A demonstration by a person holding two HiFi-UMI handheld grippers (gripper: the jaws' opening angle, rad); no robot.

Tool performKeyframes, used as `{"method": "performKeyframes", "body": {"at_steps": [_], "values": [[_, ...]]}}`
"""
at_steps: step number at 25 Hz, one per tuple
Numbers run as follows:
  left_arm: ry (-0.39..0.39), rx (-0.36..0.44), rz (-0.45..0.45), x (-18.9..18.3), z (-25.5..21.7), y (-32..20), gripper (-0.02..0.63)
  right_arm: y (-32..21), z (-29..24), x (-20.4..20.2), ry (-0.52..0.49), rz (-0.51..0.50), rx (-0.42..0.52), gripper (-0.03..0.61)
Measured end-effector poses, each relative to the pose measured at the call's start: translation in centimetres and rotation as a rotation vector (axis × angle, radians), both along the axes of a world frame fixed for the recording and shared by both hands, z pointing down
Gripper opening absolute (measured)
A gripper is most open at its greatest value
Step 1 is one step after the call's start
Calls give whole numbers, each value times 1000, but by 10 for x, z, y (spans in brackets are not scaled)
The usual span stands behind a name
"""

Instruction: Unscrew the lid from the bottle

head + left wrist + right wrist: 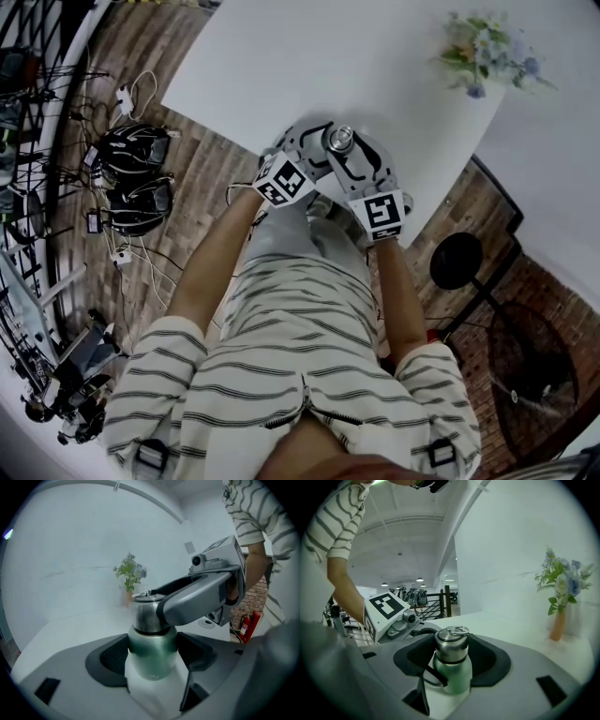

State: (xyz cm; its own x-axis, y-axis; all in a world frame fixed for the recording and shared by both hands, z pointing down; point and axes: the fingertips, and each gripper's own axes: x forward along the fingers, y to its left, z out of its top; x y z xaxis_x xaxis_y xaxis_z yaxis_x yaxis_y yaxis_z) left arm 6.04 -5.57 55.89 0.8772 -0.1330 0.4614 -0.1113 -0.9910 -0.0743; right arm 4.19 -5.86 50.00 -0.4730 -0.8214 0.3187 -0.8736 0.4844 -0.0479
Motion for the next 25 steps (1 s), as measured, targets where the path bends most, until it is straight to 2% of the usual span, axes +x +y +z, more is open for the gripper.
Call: {"method": "performKeyframes", "body": {"at_steps": [9,14,20,25], "values": [[-5,0,10,-1,2,0,330,2,-1,-5,19,-435,21,235],[-4,-1,16,-1,2,2,330,7,0,-6,48,-643,-24,235],[-5,-8,18,0,0,1,330,5,-1,-5,67,-809,-87,235],[-6,-6,24,1,1,1,331,6,-1,-5,96,-867,-102,235]]}}
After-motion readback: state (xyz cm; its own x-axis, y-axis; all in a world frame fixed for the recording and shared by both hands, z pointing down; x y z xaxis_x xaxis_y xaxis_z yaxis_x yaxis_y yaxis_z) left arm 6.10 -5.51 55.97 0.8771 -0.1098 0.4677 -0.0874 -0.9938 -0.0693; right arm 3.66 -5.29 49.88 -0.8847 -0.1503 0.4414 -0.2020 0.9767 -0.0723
